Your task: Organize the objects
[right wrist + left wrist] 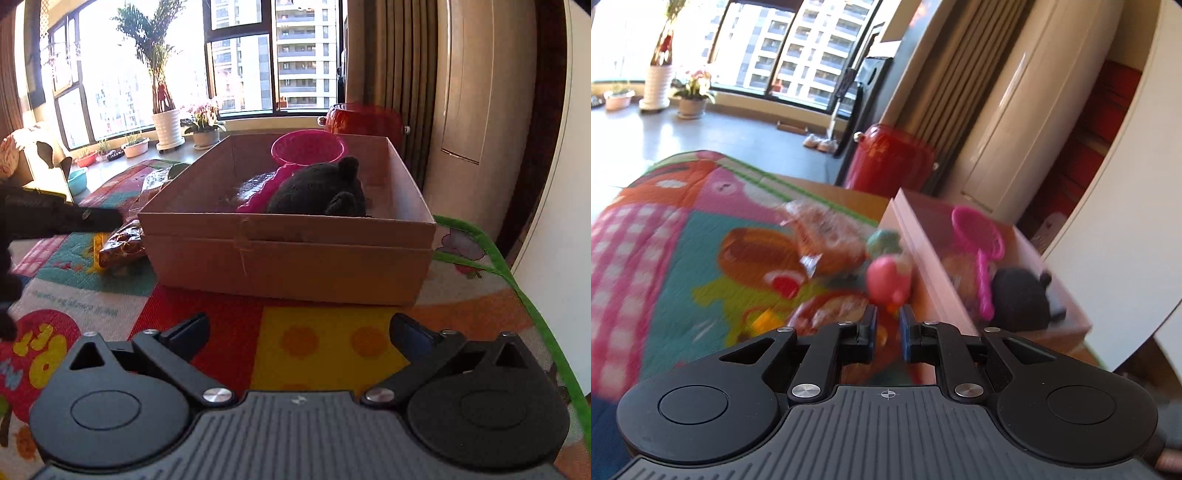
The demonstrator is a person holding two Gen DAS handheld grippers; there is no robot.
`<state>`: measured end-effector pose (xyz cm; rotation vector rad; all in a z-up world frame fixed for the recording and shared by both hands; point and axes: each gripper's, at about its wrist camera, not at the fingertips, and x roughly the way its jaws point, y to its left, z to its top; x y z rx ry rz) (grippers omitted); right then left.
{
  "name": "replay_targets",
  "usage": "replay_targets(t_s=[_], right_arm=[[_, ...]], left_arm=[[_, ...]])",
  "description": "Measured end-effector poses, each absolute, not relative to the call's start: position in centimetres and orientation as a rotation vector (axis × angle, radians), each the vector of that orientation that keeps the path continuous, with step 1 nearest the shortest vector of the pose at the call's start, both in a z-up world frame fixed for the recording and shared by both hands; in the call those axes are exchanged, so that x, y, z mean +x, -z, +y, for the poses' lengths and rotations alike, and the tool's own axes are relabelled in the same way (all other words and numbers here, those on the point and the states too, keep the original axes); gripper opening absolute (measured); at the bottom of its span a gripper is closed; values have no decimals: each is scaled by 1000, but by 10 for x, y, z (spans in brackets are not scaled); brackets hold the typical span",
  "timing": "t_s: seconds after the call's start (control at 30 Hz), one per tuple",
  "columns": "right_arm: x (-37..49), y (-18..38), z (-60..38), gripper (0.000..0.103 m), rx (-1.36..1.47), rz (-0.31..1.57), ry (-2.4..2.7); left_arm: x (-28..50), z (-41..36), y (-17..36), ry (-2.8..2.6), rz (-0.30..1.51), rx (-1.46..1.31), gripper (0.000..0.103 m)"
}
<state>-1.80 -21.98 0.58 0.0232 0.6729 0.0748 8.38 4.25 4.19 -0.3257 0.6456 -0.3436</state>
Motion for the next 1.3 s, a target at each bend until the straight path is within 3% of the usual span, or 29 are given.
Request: replay_targets(t_s=[0.17, 0.27, 0.33, 0.5, 0.67, 0.73, 1.0, 1.03, 1.3], right_arm=[[-15, -4, -221, 103, 30, 680, -72], [-15, -4, -222, 103, 34, 680, -74], [-15, -3, -222, 103, 36, 683, -77], [-12, -2, -222, 103, 36, 701, -89], [-9, -2, -222, 103, 36, 710, -86], [-9, -1, -222, 103, 38, 711, -84], [-7, -1, -220, 103, 36, 719, -80], [-6, -1, -220, 103, 36, 720, -79], [-5, 1, -217, 103, 19, 729, -65]], left_arm=[[129, 33, -37, 357, 690, -388, 15], [143, 27, -35, 282, 679, -338, 21], [151, 25, -32, 291, 690, -364, 32], [159, 12, -31, 284, 676, -307, 35], [177, 19, -25, 288, 676, -338, 47], [177, 26, -24, 319, 692, -372, 38], [126, 48, -25, 351, 725, -287, 24], [117, 51, -24, 352, 743, -271, 9], [49, 71, -24, 442, 787, -238, 10]])
